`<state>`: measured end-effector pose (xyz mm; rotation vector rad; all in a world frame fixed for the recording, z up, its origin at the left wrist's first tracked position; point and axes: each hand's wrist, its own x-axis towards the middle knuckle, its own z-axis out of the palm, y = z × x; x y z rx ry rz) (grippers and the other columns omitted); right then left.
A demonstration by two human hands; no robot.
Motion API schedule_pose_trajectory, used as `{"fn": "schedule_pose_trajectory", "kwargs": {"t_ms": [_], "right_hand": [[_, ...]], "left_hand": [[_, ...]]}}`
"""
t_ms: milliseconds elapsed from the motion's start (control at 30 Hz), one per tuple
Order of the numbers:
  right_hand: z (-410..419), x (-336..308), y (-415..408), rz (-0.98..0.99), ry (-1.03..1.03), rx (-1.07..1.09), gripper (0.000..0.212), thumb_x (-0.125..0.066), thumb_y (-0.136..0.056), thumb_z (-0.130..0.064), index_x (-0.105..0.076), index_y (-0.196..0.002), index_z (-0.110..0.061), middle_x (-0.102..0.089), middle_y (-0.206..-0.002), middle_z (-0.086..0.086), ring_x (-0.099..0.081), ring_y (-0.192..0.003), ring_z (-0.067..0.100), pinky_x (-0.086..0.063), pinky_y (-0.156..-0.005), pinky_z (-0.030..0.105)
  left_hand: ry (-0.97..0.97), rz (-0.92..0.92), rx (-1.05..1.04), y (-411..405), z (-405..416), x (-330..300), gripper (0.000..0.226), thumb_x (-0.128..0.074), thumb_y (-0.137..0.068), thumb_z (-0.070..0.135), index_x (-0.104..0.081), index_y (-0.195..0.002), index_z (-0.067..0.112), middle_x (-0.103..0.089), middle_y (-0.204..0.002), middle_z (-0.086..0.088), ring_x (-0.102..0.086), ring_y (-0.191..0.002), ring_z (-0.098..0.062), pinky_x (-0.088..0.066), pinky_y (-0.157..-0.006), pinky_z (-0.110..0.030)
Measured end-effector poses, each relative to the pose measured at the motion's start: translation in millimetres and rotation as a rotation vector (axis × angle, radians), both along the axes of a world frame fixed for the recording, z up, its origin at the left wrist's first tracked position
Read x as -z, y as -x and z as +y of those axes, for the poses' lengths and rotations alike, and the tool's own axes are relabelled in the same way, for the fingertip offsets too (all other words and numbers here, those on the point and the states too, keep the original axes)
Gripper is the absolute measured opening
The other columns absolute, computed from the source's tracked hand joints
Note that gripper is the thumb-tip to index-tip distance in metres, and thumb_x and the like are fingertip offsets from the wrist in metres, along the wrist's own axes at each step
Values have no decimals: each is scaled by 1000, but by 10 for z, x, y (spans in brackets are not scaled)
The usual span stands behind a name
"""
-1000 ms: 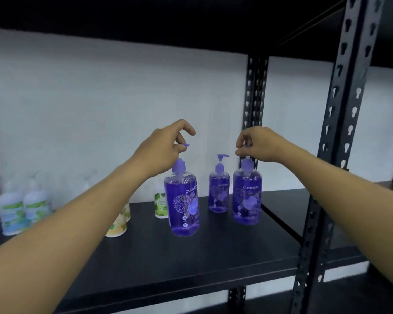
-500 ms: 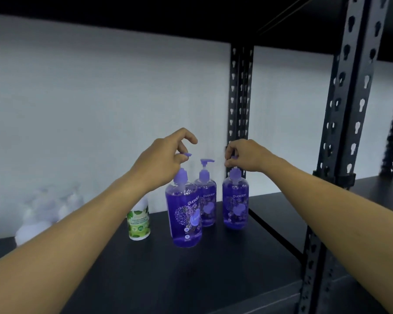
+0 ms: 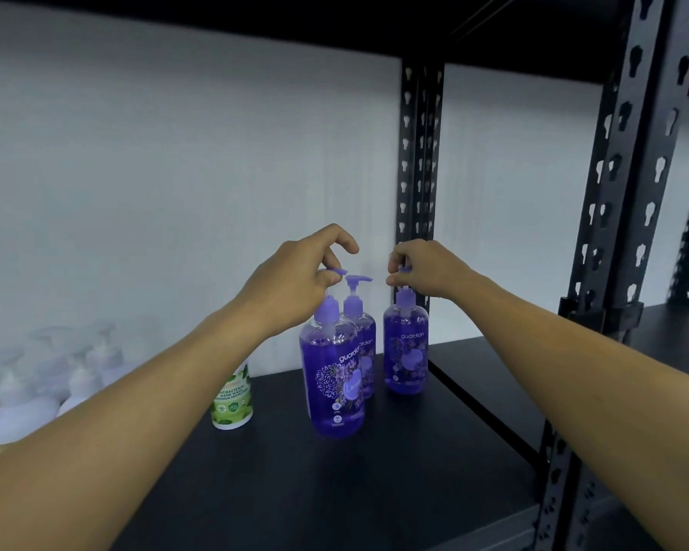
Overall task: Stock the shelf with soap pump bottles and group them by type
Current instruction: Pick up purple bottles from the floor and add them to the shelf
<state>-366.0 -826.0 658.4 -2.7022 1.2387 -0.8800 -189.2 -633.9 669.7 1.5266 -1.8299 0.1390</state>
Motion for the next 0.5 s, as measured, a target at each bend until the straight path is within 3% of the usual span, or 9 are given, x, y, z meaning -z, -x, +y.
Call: {"fn": "schedule_pose_trajectory", "kwargs": {"t_ms": [167,500], "right_hand": [[-44,39,-41,-18,6,2,15,-78,-83,-31,-65,-88,-24,-63,-90,-8,-61,-87,13,-55,-79,36],[-74,129,-124,-42,-3,4,17,-77,-85,-32,-65,-93,-23,-63,-97,-4,-62,-86,14,-53,-80,34]], "left_hand": [[3,2,-1,22,-19,0,34,-55,-98,9,-52,-119,37,-63,-101,7,-61,-80,-13,-53,-68,-28],[-8,-13,3,41,-42,13,35,-56,-98,10,-51,-120,36,-64,-102,7,-61,-82,-12,-51,-70,-27]]}}
